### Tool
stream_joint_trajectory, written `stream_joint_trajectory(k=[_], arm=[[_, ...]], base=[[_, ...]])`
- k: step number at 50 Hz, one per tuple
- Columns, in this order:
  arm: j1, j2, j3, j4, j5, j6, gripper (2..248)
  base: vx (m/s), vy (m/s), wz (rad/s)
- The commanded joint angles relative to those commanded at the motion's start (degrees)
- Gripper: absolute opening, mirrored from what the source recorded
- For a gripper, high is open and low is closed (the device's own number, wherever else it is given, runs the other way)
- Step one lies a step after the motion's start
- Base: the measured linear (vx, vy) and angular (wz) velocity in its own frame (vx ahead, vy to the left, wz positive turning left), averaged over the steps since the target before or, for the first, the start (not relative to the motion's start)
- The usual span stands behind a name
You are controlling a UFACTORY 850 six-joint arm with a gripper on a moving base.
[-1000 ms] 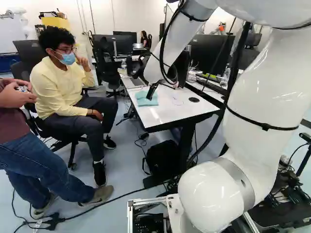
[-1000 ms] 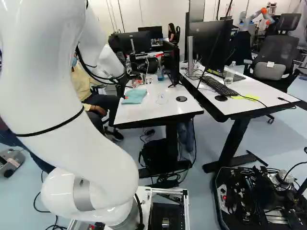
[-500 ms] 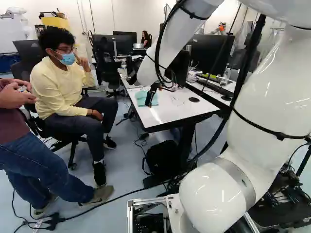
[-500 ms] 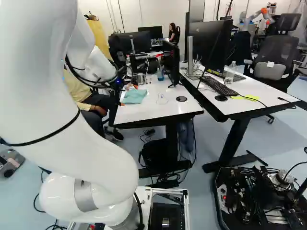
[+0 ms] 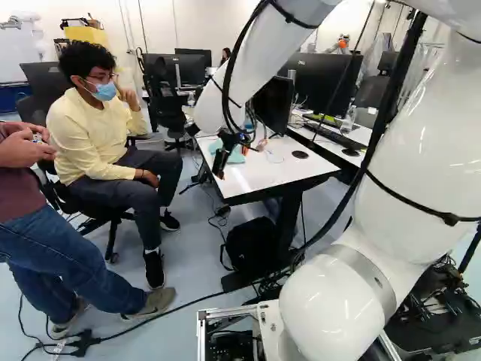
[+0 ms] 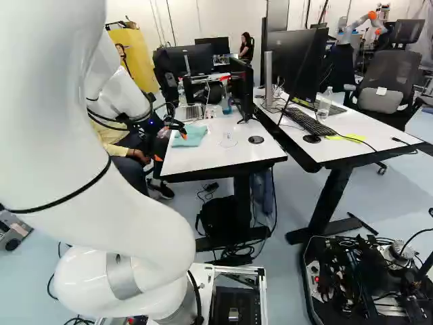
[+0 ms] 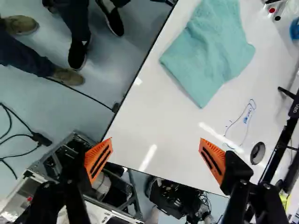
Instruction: Clean the table with the green towel
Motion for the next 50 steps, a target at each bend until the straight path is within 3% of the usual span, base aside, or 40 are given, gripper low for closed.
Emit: stream_joint_trajectory(k=[11, 21, 41, 50], arm=[[1.44, -2.58, -2.67, 6.63, -0.14, 0.00, 247], [1.12, -5.37, -5.67, 12.58, 1.87, 0.00, 247], [-2.41, -9.41, -9.46, 22.28, 11.66, 0.00, 247], [-4.26, -11.37, -10.38, 24.80, 16.83, 0.00, 247]], base=[[0.000, 0.000, 0.000], [0.000, 0.000, 0.000], [0.000, 0.000, 0.000], [0.000, 0.000, 0.000]])
